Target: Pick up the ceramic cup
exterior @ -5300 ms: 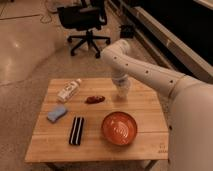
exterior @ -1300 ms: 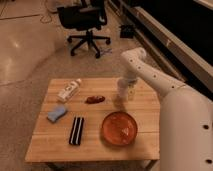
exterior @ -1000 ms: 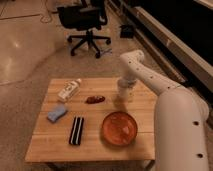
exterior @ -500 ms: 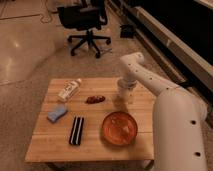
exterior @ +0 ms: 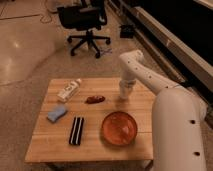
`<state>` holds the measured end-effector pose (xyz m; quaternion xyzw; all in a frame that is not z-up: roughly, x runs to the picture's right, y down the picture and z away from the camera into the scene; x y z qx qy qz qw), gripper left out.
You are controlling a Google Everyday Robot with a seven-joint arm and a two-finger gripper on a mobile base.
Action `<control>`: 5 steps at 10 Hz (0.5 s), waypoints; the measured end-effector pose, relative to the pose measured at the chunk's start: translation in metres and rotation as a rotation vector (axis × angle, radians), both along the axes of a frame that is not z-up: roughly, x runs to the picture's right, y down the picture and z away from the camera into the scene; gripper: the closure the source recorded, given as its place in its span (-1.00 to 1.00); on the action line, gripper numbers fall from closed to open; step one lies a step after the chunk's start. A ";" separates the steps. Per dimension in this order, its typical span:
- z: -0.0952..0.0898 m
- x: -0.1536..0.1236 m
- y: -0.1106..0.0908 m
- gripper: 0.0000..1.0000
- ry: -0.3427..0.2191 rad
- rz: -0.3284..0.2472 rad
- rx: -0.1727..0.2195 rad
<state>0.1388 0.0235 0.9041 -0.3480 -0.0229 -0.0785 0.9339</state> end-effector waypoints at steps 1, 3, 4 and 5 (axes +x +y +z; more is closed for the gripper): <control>-0.007 -0.001 -0.005 0.40 0.003 0.001 0.001; -0.020 -0.001 -0.006 0.40 0.006 -0.003 -0.001; -0.021 0.002 -0.006 0.40 0.001 -0.005 -0.002; -0.023 0.003 -0.012 0.40 -0.009 -0.006 0.004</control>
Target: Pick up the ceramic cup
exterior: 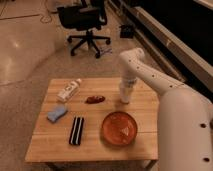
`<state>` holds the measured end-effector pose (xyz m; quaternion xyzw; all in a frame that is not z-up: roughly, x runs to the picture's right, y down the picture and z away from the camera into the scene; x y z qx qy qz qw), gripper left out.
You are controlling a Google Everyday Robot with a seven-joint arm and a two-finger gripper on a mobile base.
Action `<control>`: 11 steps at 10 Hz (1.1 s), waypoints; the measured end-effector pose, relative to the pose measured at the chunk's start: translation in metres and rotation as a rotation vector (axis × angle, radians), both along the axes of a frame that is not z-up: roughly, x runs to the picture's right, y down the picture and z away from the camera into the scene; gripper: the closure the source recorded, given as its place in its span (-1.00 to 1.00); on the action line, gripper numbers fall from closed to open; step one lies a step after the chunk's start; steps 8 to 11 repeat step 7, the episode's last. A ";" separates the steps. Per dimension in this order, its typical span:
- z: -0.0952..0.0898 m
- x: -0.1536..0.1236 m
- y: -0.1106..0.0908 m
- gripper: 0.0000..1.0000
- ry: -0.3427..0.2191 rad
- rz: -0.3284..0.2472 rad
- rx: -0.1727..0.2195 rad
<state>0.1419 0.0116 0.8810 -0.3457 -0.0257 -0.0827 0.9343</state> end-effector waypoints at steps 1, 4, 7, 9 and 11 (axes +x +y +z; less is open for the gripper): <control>-0.002 0.001 -0.006 0.40 -0.001 -0.002 -0.001; -0.013 -0.004 -0.006 0.40 -0.002 -0.006 -0.008; -0.023 -0.008 -0.012 0.40 -0.011 -0.007 -0.007; -0.023 -0.008 -0.012 0.40 -0.011 -0.007 -0.007; -0.023 -0.008 -0.012 0.40 -0.011 -0.007 -0.007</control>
